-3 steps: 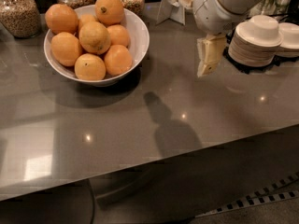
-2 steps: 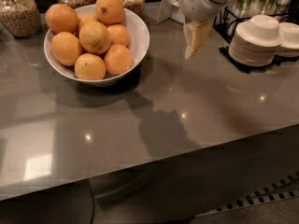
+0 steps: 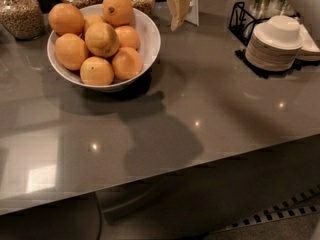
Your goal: Pick orange from white bowl
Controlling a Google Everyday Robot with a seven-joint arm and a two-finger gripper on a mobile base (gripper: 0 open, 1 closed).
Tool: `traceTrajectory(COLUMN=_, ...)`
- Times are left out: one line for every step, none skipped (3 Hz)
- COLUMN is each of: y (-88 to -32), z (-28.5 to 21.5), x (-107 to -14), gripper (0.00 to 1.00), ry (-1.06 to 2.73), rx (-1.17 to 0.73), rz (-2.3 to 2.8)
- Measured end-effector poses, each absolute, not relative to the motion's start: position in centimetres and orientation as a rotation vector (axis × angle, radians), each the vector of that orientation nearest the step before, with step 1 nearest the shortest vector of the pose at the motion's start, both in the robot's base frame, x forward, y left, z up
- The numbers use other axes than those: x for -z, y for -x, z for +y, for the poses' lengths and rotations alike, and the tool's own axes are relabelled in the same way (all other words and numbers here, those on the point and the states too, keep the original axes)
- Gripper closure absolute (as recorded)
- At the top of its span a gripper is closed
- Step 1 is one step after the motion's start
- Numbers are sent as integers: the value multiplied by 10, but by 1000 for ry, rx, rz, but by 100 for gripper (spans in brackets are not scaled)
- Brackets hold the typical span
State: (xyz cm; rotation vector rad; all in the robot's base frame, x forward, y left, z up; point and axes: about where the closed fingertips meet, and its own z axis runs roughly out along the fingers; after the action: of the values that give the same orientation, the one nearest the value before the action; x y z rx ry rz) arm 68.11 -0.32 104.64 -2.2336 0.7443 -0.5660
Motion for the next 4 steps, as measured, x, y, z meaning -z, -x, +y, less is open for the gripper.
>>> traceTrajectory(y=-683, z=7, x=-1079, gripper=0, ry=2188, rx=588, rz=707)
traceTrajectory(y=-683, z=8, x=-1078, gripper=0, ry=2190, rx=587, rz=707)
traceTrajectory(y=-702, z=17, x=-1063, gripper=0, ry=2261, rx=579, rz=689)
traceTrajectory(y=-726, z=34, x=-1044, gripper=0, ry=2356, rx=568, rz=652)
